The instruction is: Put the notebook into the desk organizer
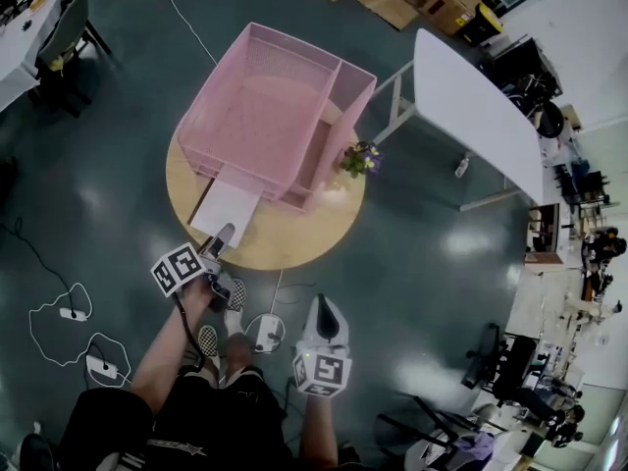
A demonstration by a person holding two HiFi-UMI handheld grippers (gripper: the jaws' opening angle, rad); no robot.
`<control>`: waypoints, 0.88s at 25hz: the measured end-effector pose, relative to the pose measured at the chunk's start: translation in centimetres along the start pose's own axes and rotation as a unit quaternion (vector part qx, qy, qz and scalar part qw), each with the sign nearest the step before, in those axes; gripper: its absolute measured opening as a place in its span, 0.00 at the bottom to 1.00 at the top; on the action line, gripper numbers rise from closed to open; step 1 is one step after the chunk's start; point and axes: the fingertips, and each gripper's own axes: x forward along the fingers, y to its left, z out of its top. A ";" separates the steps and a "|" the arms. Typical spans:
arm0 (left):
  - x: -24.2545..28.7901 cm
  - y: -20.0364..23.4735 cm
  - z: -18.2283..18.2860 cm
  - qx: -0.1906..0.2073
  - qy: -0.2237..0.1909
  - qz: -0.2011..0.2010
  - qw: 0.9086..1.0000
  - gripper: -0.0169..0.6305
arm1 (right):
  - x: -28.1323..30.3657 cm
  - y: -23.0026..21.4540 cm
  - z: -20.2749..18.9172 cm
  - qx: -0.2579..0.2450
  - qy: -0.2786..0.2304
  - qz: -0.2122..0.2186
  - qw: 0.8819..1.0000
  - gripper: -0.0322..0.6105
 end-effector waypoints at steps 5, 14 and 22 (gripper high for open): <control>-1.3 0.4 -0.5 0.010 0.006 -0.002 1.000 0.62 | -1.8 0.8 0.6 -0.003 -0.014 0.001 1.000 0.06; -1.2 -0.3 -0.5 0.018 0.008 -0.016 1.000 0.62 | -2.9 0.2 -0.5 0.003 -0.010 -0.011 1.000 0.06; 1.0 -1.3 -0.2 0.019 0.009 -0.023 1.000 0.62 | -1.5 -1.3 -1.0 0.012 0.003 -0.017 1.000 0.06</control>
